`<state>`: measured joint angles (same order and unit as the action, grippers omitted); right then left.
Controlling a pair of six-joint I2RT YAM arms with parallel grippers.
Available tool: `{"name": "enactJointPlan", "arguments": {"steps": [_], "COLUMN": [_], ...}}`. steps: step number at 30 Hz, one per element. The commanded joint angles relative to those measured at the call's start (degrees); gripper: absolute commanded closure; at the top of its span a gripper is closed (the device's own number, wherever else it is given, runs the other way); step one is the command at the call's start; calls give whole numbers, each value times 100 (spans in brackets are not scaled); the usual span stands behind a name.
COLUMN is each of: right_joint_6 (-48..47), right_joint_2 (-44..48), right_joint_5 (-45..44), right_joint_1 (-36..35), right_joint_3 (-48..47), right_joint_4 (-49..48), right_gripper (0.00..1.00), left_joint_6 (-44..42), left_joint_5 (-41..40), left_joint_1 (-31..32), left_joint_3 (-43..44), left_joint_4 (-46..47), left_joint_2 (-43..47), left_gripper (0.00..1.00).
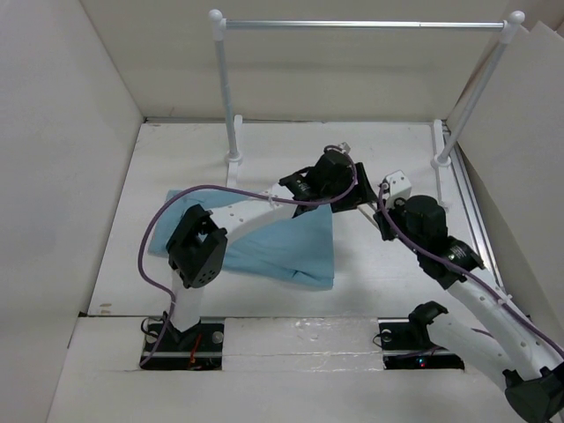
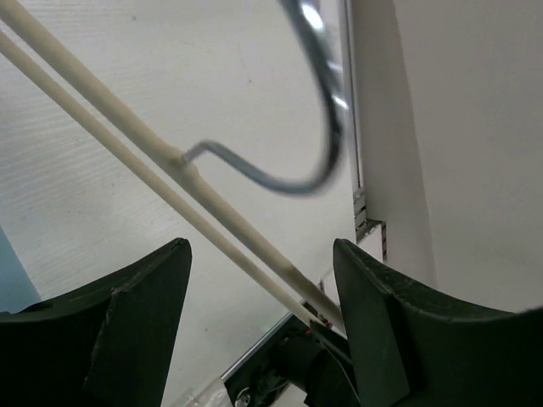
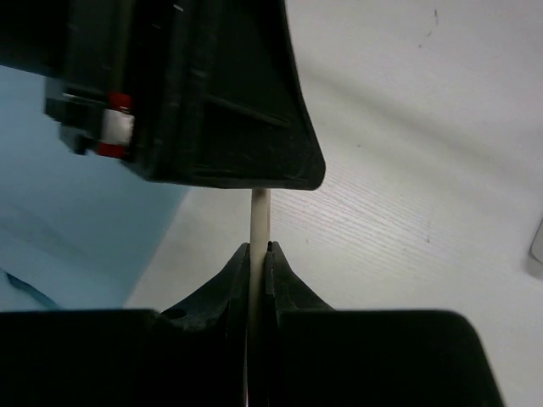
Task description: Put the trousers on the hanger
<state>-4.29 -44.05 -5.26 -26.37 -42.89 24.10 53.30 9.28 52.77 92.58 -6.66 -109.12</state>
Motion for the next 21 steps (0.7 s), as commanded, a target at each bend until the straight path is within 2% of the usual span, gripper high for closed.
{"name": "enactJointPlan", "arguments": {"steps": [1, 5, 7, 9, 16, 18, 20, 21], "right_joint_6": [289, 412, 412, 649, 1132, 1360, 1597, 1738], "right_joint_2": [107, 134, 99, 46, 116, 55, -68, -216], "right_joint_5": [-660, -1003, -1284, -1582, -2066, -2111, -2129, -2207], "right_joint_1": [-437, -825, -948, -1089, -1677, -1888, -2222, -2537], "right_joint_3": [61, 132, 123, 80, 202, 229, 255, 299], "right_joint_4": [-116, -46, 138, 418, 824, 912, 921, 921], "right_gripper": [100, 100, 100, 100, 100, 100, 100, 100], "left_joint_6": [260, 427, 445, 418, 480, 462, 427, 410], "left_joint_5": [100, 162, 153, 188, 382, 382, 390, 451], "left_joint_1": [-4, -4, -4, 57, 172, 172, 172, 172], "left_joint_3": [41, 24, 6, -107, -793, -881, -890, -847], "left_joint_4": [305, 445, 428, 411, 516, 499, 472, 411], "left_joint_2": [-109, -268, -259, -163, 154, 154, 111, 41], "left_gripper": [36, 40, 51, 56, 57, 72, 74, 86]}}
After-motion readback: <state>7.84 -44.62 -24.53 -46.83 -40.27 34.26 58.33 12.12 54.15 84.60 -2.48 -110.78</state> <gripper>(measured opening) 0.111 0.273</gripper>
